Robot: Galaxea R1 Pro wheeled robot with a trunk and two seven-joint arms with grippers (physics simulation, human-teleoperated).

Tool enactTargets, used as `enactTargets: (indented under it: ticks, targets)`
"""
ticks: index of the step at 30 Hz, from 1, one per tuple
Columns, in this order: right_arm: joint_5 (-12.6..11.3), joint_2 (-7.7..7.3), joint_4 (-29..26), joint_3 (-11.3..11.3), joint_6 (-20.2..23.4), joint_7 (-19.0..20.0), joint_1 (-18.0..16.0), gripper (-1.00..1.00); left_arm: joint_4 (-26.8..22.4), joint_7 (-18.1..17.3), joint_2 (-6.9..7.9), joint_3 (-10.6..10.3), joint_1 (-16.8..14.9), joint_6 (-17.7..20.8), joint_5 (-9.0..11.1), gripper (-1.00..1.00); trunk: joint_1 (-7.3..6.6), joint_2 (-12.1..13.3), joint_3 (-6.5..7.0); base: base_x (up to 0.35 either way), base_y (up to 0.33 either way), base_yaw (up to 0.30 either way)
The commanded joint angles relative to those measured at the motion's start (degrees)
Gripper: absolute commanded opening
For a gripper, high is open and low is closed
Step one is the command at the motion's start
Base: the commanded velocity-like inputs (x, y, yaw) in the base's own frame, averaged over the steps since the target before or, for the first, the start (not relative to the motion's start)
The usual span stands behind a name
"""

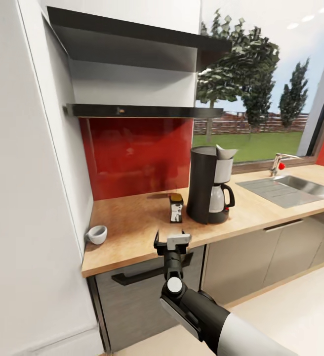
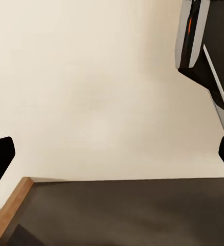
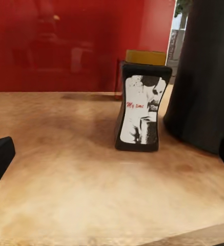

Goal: Set up a coffee station on the kitchen countertop: keep the coffee maker on the countertop, move the bottle of coffee from the kitchen shelf to the counter next to the coffee maker, place a paper coffee filter on top of the coffee maker, put the saucer next to the coffee maker with the coffee cup on the saucer, and place the electric kettle next to the coffee maker.

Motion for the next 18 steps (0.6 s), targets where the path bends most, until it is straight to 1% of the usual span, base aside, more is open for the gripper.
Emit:
enactTargets:
  ticks: [1, 4, 7, 8, 10, 11, 12, 13, 14, 15, 16, 17, 18]
  targets:
    - [-0.62, -0.01, 0.22, 0.25, -0.52, -0.28, -0.1, 1.0, -0.08, 0.09, 0.0, 0.11, 0.01, 0.01, -0.11, 1.0, -0.03, -0.05, -0.06, -0.333, 0.097, 0.0]
    - [-0.71, -0.17, 1.9, 0.21, -0.54, -0.32, 0.32, 1.0, -0.26, 0.08, 0.0, 0.1, 0.01, -0.22, -0.15, 1.0, -0.03, -0.05, -0.06, -0.33, 0.094, 0.0]
    - [-2.5, -0.15, 5.55, 0.18, -0.66, -0.28, 1.59, 1.0, -1.06, 0.11, 0.05, 0.1, 0.01, -0.33, -0.24, 1.0, -0.03, -0.05, -0.06, -0.198, 0.043, 0.0]
    - [-3.69, -0.14, 7.07, 0.18, -0.96, -0.27, 1.91, 1.0, -1.46, 0.08, 0.06, 0.1, 0.01, -0.35, -0.22, 1.0, -0.03, -0.05, -0.06, -0.092, 0.02, 0.0]
    - [-8.18, -0.14, 11.28, 0.17, -2.52, -0.26, 2.7, 1.0, -2.6, -0.01, 0.14, 0.1, 0.01, -0.44, -0.21, 1.0, -0.03, -0.05, -0.06, -0.039, 0.008, 0.0]
    - [-12.07, -0.2, 14.61, 0.11, -3.73, -0.26, 3.12, 1.0, -3.52, -0.03, 0.13, 0.1, 0.01, -0.46, -0.18, 1.0, -0.03, -0.05, -0.06, -0.015, 0.003, 0.0]
    - [-15.16, -0.25, 17.32, 0.07, -4.45, -0.19, 3.31, 1.0, -4.22, -0.04, 0.11, 0.1, 0.01, -0.47, -0.19, 1.0, -0.03, -0.05, -0.06, -0.01, 0.002, 0.0]
    - [-19.93, -0.27, 21.57, 0.06, -5.23, -0.04, 3.47, 1.0, -5.26, -0.05, 0.06, 0.1, -0.02, -0.43, -0.19, 1.0, -0.03, -0.05, -0.06, -0.005, 0.001, 0.0]
    - [-21.43, -0.26, 22.88, 0.06, -5.4, 0.02, 3.51, 1.0, -5.59, -0.05, 0.05, 0.1, -0.04, -0.42, -0.2, 1.0, -0.03, -0.05, -0.06, -0.004, 0.001, 0.0]
    - [-23.96, -0.25, 25.22, 0.1, -5.67, 0.29, 3.57, 1.0, -6.16, -0.06, 0.06, 0.1, -0.05, -0.41, -0.2, 1.0, -0.03, -0.05, -0.06, -0.003, 0.001, 0.0]
    - [-24.9, -0.25, 26.22, 0.11, -5.75, 0.59, 3.59, 1.0, -6.39, -0.07, 0.07, 0.1, -0.07, -0.41, -0.2, 1.0, -0.03, -0.05, -0.06, -0.002, 0.0, 0.0]
    - [-26.77, -0.24, 28.73, 0.14, -5.77, 2.76, 3.82, 1.0, -6.83, -0.13, 0.09, 0.08, -0.12, -0.4, -0.2, 1.0, -0.03, -0.05, -0.06, -0.001, 0.0, 0.0]
    - [-27.16, -0.24, 29.52, 0.15, -5.74, 4.0, 3.97, 1.0, -6.94, -0.18, 0.11, 0.07, -0.13, -0.4, -0.2, 1.0, -0.03, -0.05, -0.06, 0.0, 0.0, 0.0]
